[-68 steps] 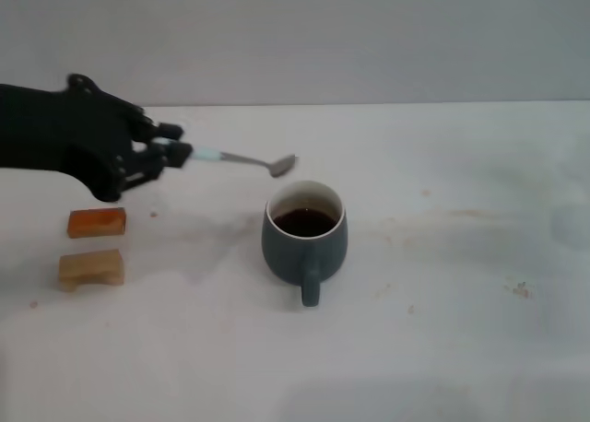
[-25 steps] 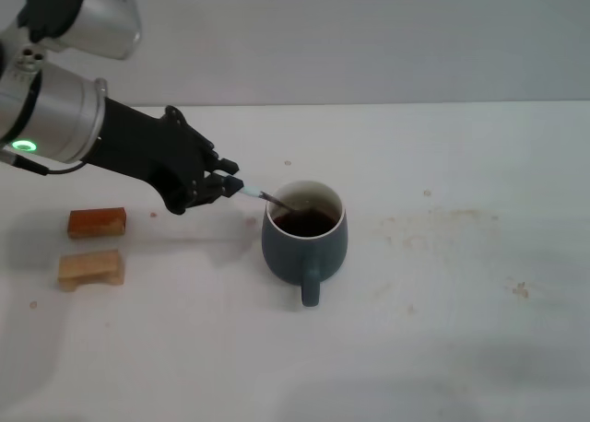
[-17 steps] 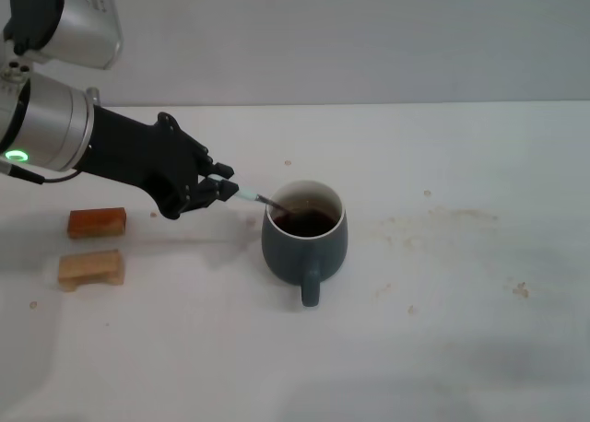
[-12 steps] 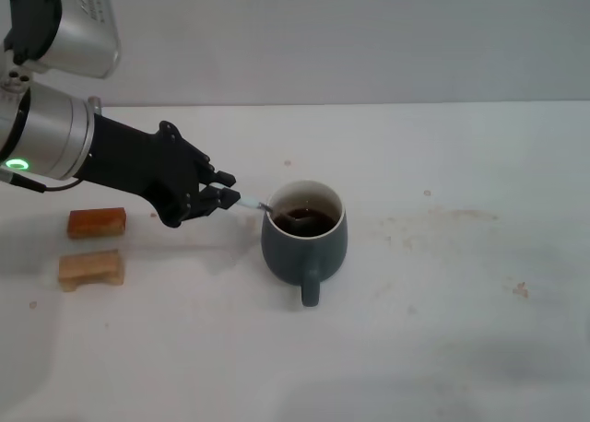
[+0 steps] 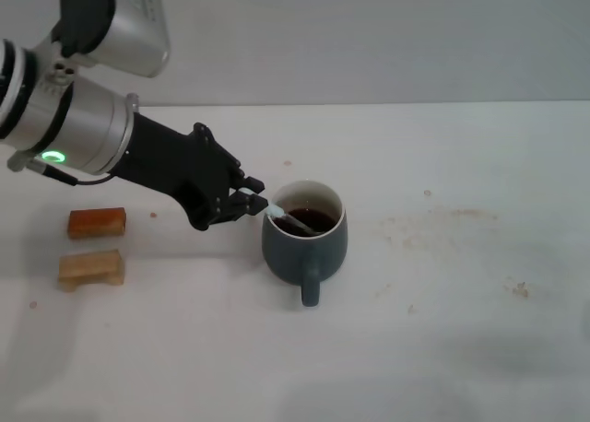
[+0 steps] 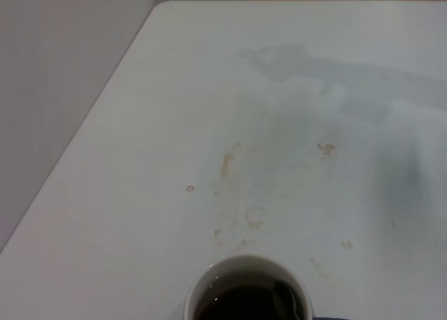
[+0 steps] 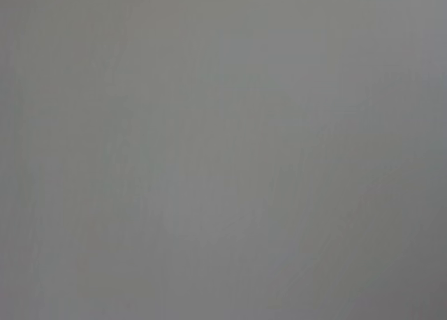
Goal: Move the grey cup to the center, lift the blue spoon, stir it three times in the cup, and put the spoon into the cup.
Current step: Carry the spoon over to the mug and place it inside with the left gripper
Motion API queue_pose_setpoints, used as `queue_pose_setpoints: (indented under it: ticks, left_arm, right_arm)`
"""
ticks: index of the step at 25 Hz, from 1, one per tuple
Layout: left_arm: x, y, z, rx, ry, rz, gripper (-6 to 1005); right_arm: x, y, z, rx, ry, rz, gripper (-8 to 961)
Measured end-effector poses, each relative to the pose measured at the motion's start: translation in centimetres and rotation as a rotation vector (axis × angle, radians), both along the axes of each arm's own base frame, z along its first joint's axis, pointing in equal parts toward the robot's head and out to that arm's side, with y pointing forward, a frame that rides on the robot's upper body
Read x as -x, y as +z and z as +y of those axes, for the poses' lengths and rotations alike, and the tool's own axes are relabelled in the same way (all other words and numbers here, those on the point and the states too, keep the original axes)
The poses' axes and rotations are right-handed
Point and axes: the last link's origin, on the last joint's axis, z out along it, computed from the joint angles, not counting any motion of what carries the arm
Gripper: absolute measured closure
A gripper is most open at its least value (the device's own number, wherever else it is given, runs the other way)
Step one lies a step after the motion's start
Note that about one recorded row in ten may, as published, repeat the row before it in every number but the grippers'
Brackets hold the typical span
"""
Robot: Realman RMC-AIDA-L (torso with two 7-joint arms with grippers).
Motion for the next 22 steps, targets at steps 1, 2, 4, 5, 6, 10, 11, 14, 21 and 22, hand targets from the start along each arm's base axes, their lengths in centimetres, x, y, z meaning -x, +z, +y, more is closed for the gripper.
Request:
queue_pose_setpoints:
  ticks: [1,2,4,5,6,10,11,14,21,22]
  left_arm:
    - [-0.4,-0.2,0.2,-0.001,-0.004,0.014,793]
    - [-0.4,-0.2,0.2,-0.001,-0.004,0.014,793]
    - [-0.8,-0.3,0.4,0.000,-0.015,0.026,793]
    - [-1.0,-0.3,0.6,0.001,-0.021,0.034,792]
    - [-1.2,-0.4,0.7,0.001,-0.028,0.045,792]
    - [-1.5,-0.6,1.3,0.009,-0.041,0.096,791]
    - [-1.4,-0.8,1.4,0.019,-0.043,0.111,791]
    - [-1.4,-1.2,1.6,0.038,-0.060,0.141,791]
    - [-1.8,-1.9,1.6,0.066,-0.104,0.204,789]
    - [-1.9,-1.9,1.6,0.068,-0.110,0.210,789]
  right_arm:
    - [0.0,0.0,0.0,0.000,0.000,-0.001,879]
    - [0.0,0.0,0.0,0.000,0.000,-0.001,879]
    - [-0.1,0.0,-0.1,0.001,-0.001,-0.003,879]
    - [-0.1,-0.1,-0.1,0.001,-0.001,-0.003,879]
    - [-0.1,-0.1,-0.1,0.001,-0.001,-0.003,879]
    - [0.0,-0.2,-0.1,0.005,0.001,-0.004,879]
    - [-0.1,-0.2,-0.2,0.006,-0.002,-0.004,879]
    - [-0.2,-0.2,-0.3,0.007,-0.004,-0.005,880]
    - [0.1,-0.5,-0.4,0.015,-0.005,-0.025,879]
    - [0.2,-0.6,-0.5,0.018,-0.007,-0.031,879]
